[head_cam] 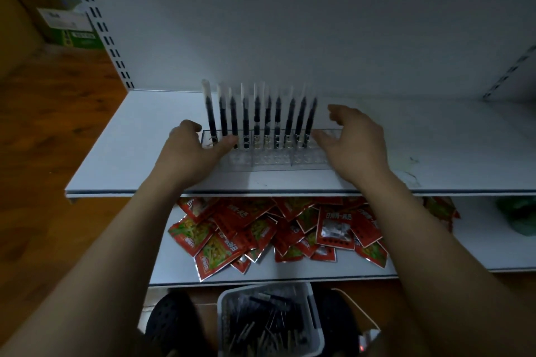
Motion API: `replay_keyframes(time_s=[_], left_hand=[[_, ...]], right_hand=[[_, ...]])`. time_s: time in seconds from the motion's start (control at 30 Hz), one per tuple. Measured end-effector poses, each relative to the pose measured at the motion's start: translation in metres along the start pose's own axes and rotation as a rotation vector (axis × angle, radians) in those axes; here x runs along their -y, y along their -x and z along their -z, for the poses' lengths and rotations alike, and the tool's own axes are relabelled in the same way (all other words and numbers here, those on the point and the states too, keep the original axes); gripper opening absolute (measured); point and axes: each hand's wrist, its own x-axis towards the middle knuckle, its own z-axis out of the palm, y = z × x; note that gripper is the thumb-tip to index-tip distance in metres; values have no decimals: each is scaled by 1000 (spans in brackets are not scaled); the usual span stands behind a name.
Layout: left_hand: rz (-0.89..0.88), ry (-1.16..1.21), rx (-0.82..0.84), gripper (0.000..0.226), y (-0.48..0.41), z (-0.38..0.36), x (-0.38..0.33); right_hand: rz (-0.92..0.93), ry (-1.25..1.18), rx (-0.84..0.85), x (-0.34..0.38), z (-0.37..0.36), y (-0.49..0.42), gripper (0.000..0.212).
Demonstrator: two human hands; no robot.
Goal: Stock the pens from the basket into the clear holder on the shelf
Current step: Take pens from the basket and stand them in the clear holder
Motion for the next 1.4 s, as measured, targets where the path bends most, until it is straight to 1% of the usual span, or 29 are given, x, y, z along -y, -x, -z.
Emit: replay_keyframes(time_s=[0.07, 0.1, 0.13, 0.17, 0.2, 0.27, 0.37, 0.43, 0.47, 0.53, 0.6, 0.67, 0.77, 0.83, 0.9, 0.97, 1.0, 1.03, 1.1, 1.13, 1.2, 1.27, 1.33, 1.4], left_hand=[[-48, -30, -98, 80, 14, 6, 3], [-82, -41, -155, 74, 24, 10, 3], [-119, -49, -195, 67, 35, 12, 4], [-154, -52, -203, 59, 47, 14, 4], [-174, -52, -175, 52, 59, 14, 5], [-197, -68, -53, 40, 81, 8, 8], [-245, -218, 168, 30, 101, -19, 20], [-228, -304, 295, 31, 107, -42, 30], [-206, -333, 348, 32, 109, -54, 36], [-159, -372, 449, 37, 112, -73, 48], [-119, -393, 571, 40, 114, -87, 61], [-89, -439, 688, 43, 117, -97, 72], [-74, -531, 782, 53, 117, -106, 89], [-57, -564, 808, 56, 113, -112, 98], [-29, -574, 824, 58, 108, -118, 108], [-1, -560, 831, 58, 102, -124, 114], [12, -548, 832, 57, 100, -127, 116], [28, -528, 827, 57, 97, -131, 118], [65, -470, 809, 53, 93, -141, 121], [88, -427, 796, 51, 93, -147, 124], [176, -323, 782, 44, 95, -161, 135], [281, -243, 801, 39, 104, -175, 152], [342, -252, 854, 37, 118, -187, 169], [381, -284, 909, 37, 131, -193, 183]], right_hand=[[-13, -30, -73, 1, 9, 16, 37], [-20, -41, -56, 2, 13, 25, 28], [-16, -34, 5, 3, 16, 35, 21], [4, -7, 106, 5, 19, 46, 17], [38, 33, 230, 8, 20, 57, 17], [113, 132, 488, 13, 16, 77, 23], [164, 291, 861, 10, -7, 101, 34], [134, 362, 1033, 1, -30, 110, 37], [103, 378, 1082, -5, -42, 114, 39], [57, 380, 1112, -16, -66, 120, 39], [33, 339, 1088, -27, -88, 128, 35], [-15, 284, 1062, -40, -107, 138, 38], [-84, 259, 1062, -61, -140, 161, 35], [-146, 230, 1115, -77, -164, 186, 31], [-219, 212, 1219, -93, -187, 217, 26], [-305, 263, 1307, -109, -209, 243, 22], [-318, 291, 1353, -114, -217, 253, 21], [-311, 285, 1383, -120, -227, 259, 28], [-282, 265, 1392, -125, -246, 261, 48], [-277, 238, 1383, -123, -254, 258, 50], [-263, 189, 1375, -117, -269, 253, 45], [-289, 198, 1380, -118, -281, 253, 43], [-309, 238, 1400, -123, -289, 255, 44], [-321, 259, 1422, -127, -292, 256, 39]])
